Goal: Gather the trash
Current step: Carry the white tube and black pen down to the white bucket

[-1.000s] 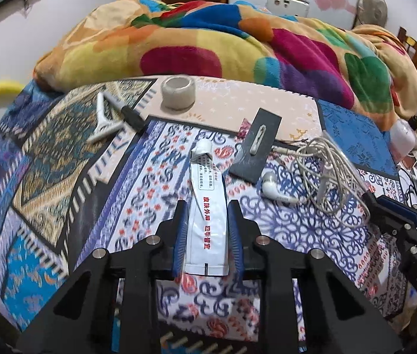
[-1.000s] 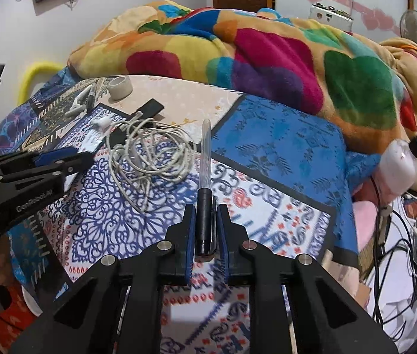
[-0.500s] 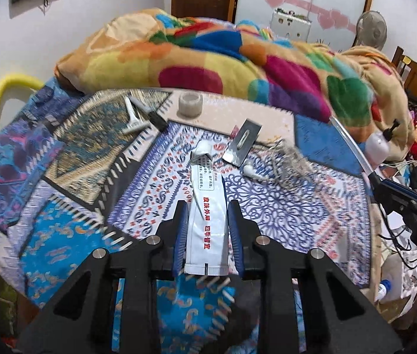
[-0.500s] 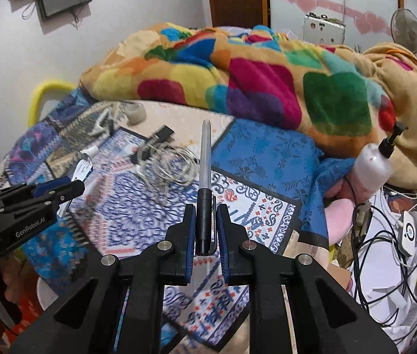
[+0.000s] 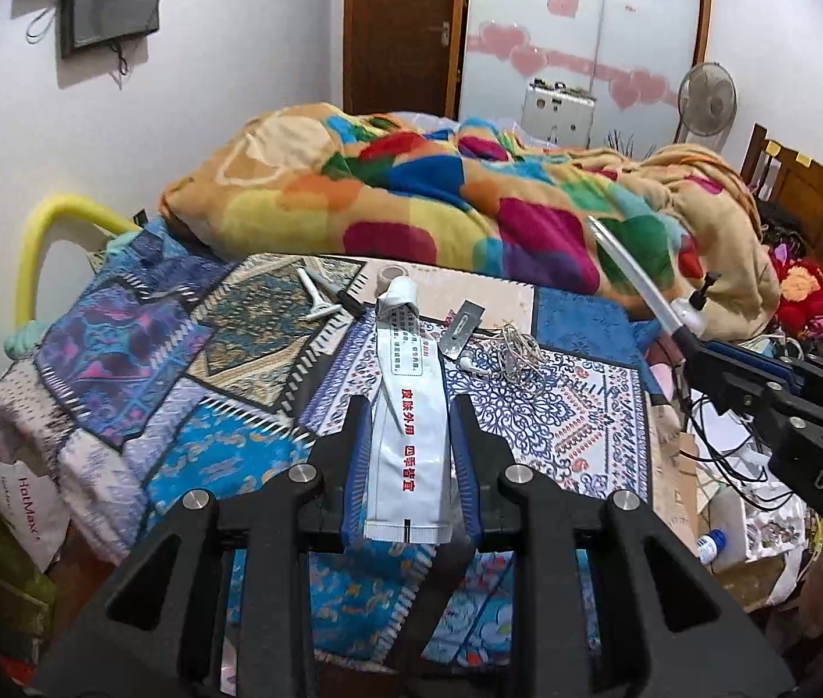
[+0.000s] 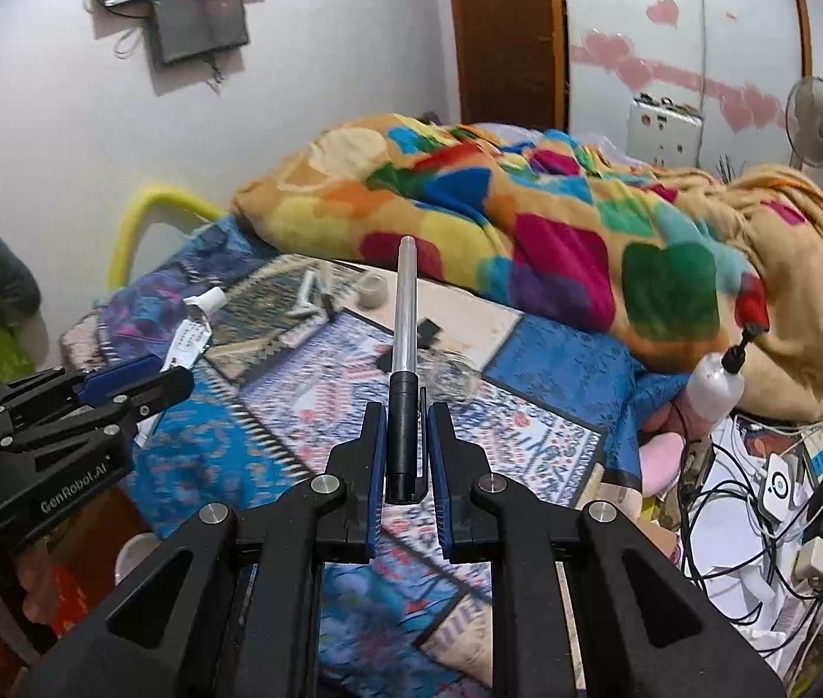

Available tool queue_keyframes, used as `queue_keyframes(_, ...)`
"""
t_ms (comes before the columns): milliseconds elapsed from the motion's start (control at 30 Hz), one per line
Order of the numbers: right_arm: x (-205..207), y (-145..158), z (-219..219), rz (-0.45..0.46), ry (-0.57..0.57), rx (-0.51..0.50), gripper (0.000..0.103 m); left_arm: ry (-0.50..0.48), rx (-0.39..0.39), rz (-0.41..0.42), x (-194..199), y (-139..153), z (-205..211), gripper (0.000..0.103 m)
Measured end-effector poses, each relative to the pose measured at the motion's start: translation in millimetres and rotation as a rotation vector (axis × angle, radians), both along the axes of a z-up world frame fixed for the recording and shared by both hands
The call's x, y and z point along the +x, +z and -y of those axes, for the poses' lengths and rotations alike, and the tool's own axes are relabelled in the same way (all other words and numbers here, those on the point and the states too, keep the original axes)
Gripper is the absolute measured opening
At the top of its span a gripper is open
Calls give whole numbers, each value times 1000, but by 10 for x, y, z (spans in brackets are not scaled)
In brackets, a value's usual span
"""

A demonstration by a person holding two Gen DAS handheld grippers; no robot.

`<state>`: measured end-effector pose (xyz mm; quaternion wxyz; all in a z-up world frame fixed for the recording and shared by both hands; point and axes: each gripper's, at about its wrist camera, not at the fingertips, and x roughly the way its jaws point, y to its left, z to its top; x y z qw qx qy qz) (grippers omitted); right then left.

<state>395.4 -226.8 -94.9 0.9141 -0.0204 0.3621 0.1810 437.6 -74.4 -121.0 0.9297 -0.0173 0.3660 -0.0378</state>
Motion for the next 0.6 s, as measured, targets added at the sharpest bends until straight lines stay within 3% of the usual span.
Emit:
queue_keyframes(267, -400, 183, -395, 26, 80, 35, 13, 59, -33, 35, -597, 180, -421, 27)
queue_keyframes(600, -807, 195, -1088, 21, 222, 51, 13, 194, -15, 31, -1286, 63, -1111, 27)
